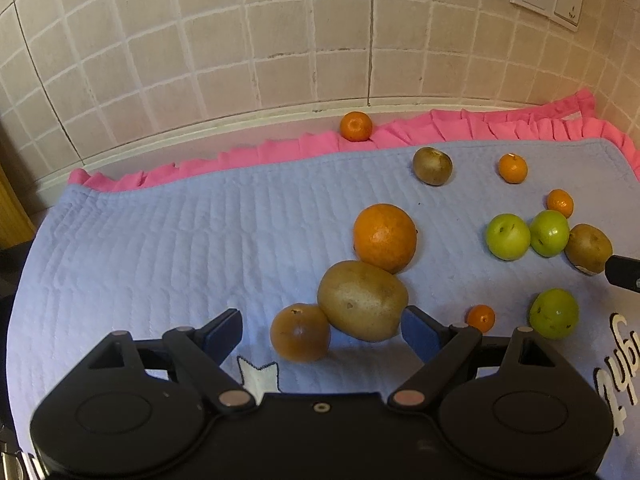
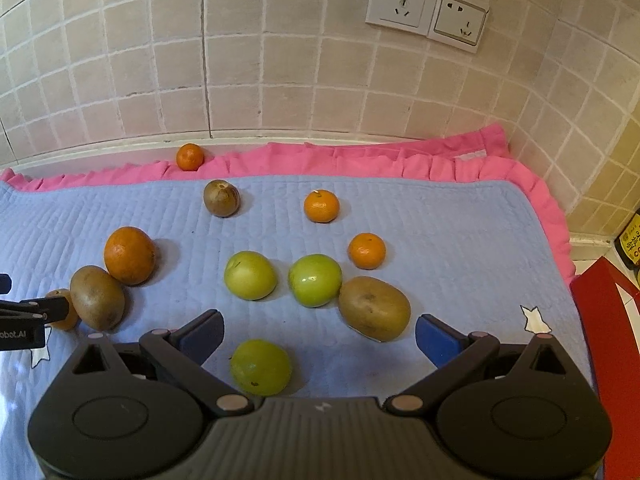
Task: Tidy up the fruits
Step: 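Move the left tool toward a kiwi while the right tool approaches another kiwi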
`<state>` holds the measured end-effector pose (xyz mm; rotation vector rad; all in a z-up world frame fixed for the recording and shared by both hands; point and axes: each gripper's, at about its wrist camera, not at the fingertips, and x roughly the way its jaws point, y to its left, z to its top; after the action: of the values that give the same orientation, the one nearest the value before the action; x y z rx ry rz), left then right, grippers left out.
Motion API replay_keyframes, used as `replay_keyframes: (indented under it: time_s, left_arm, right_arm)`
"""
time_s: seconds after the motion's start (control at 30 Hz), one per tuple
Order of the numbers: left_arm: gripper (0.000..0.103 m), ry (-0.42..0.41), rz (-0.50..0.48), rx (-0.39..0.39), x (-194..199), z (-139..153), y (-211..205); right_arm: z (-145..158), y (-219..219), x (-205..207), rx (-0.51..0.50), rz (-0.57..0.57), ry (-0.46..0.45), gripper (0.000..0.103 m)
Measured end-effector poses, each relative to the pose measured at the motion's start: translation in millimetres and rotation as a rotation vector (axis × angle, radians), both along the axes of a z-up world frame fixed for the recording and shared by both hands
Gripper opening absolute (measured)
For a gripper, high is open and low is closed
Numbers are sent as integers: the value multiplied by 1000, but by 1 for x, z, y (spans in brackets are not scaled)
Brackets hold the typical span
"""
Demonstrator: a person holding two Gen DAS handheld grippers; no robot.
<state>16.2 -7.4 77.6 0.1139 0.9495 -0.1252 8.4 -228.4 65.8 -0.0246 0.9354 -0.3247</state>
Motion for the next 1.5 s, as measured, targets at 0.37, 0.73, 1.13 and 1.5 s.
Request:
replay_keyframes:
  time_s: [0.37, 0.73, 1.13, 1.5]
  left_arm:
    - [102, -10, -49, 7, 0, 4, -3]
    - [102, -10, -67, -3, -2, 6, -4]
    - [102, -7, -68, -3, -2, 6, -5]
    - [102, 9, -80, -27, -1, 1, -2]
  right_arm:
    - [1, 1, 1, -1, 3, 0, 103]
    - [1, 4, 0, -2, 7, -4, 103]
    - [1, 3, -1, 21, 2, -8, 103]
    - [-4, -3, 0, 27, -25, 1, 103]
